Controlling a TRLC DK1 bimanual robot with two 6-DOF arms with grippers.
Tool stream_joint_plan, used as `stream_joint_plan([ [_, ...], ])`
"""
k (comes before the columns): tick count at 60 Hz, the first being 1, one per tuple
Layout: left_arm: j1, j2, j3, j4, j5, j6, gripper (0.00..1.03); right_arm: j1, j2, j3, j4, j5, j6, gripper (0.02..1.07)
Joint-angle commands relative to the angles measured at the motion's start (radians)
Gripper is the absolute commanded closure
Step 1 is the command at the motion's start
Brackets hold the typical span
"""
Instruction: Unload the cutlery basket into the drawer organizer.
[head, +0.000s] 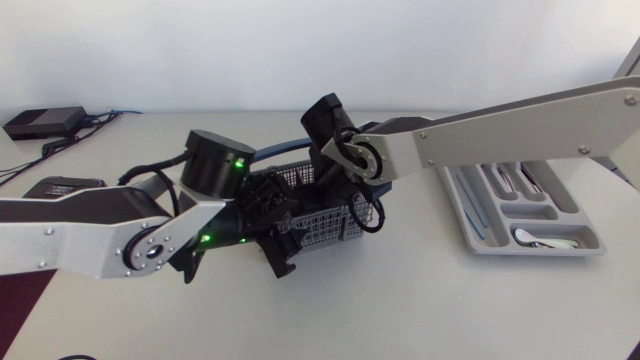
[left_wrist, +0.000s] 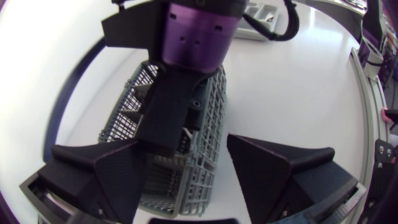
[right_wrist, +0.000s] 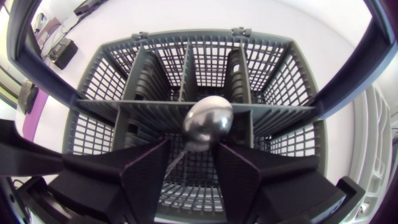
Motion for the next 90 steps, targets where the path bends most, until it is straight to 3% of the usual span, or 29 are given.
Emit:
stream_joint_plan([
  [1, -0.015, -0.105, -0.027, -0.023, 0.017, -0.014, 0.27, -0.003, 0.045, -0.026, 0.01, 0.013, 0.054, 0.57],
  [17, -0.008, -0.265, -0.023, -0.122, 0.017, -0.024, 0.27, -0.01, -0.012, -0.13, 0.153, 0.007, 0.044, 0.61],
  [29, 0.015, -0.286, -0.05, -0.127, 0.017, -0.023, 0.27, -0.036, -0.067, -0.219, 0.288, -0.077, 0.038, 0.65],
  [40, 0.024, -0.288, -0.061, -0.124, 0.017, -0.02, 0.27, -0.042, -0.104, -0.256, 0.322, -0.088, 0.037, 0.66],
  [46, 0.027, -0.281, -0.072, -0.115, 0.017, -0.02, 0.27, -0.053, -0.137, -0.285, 0.358, -0.106, 0.037, 0.76],
  [70, 0.03, -0.231, -0.11, -0.058, 0.019, -0.02, 0.27, -0.076, -0.188, -0.323, 0.403, -0.169, 0.044, 0.76],
  [75, 0.027, -0.226, -0.111, -0.055, 0.017, -0.023, 0.27, -0.079, -0.185, -0.326, 0.421, -0.187, 0.044, 0.82],
  [90, 0.019, -0.217, -0.115, -0.047, 0.017, -0.024, 0.27, -0.076, -0.171, -0.325, 0.46, -0.198, 0.044, 0.83],
])
